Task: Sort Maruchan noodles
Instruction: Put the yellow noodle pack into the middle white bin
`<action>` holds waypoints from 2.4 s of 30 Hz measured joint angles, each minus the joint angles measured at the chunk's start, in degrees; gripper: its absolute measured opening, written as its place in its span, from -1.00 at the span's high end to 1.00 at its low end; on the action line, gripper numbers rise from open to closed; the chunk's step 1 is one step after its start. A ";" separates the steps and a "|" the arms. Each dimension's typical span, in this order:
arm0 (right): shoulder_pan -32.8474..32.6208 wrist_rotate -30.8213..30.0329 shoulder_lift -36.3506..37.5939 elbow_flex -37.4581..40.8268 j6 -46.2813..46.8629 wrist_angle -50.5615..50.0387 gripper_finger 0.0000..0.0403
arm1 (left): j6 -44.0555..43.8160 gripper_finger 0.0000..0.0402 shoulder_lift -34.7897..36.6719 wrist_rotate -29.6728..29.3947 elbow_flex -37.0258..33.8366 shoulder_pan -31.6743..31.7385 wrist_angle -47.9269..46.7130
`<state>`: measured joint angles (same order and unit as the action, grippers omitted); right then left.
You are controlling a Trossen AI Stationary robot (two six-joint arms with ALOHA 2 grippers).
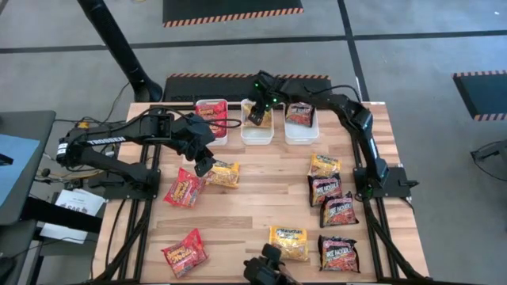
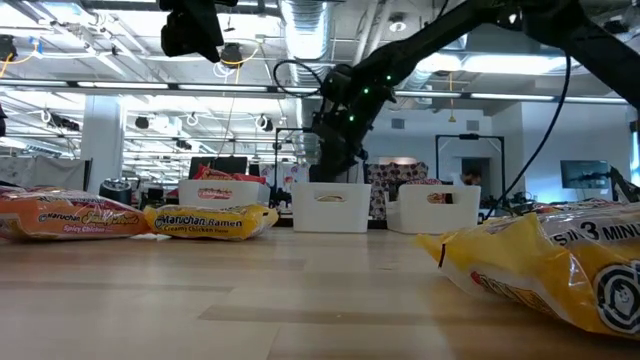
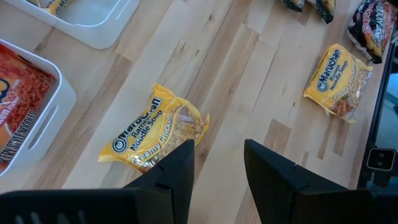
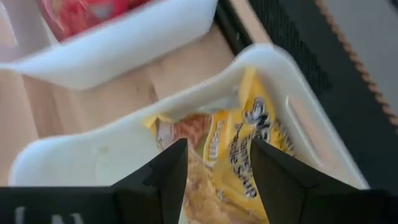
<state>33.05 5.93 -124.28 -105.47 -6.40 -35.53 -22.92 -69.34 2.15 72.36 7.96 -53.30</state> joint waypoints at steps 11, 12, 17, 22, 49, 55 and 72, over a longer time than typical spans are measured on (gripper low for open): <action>-1.21 -5.53 -4.49 0.00 -0.08 -2.82 0.02 | 0.07 0.38 0.00 0.02 0.00 0.00 -0.02; -1.21 -6.75 -4.64 0.00 -0.08 -3.13 0.03 | 0.07 0.38 0.00 0.02 0.00 0.00 -0.04; -1.08 -8.54 -4.58 0.00 -0.51 -2.45 0.05 | 0.74 0.38 0.00 0.00 0.00 0.00 -0.02; -1.10 -8.74 -4.57 0.00 -0.50 -3.30 0.31 | 1.28 0.38 0.00 0.00 0.00 -0.01 -0.02; -7.07 -19.45 2.36 0.04 -2.52 -6.98 0.98 | 1.29 0.38 0.00 0.00 0.00 -0.02 0.00; -5.45 -21.90 2.27 0.01 -10.43 -2.50 0.98 | 1.25 0.38 0.00 0.00 0.00 -0.01 0.00; -1.62 -20.09 1.23 0.00 -15.07 -2.80 0.93 | 0.97 0.38 0.00 -0.01 0.00 0.00 0.02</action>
<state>31.42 -14.15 -123.04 -105.47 -21.47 -38.33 -21.94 -69.34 2.15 72.36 7.97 -53.28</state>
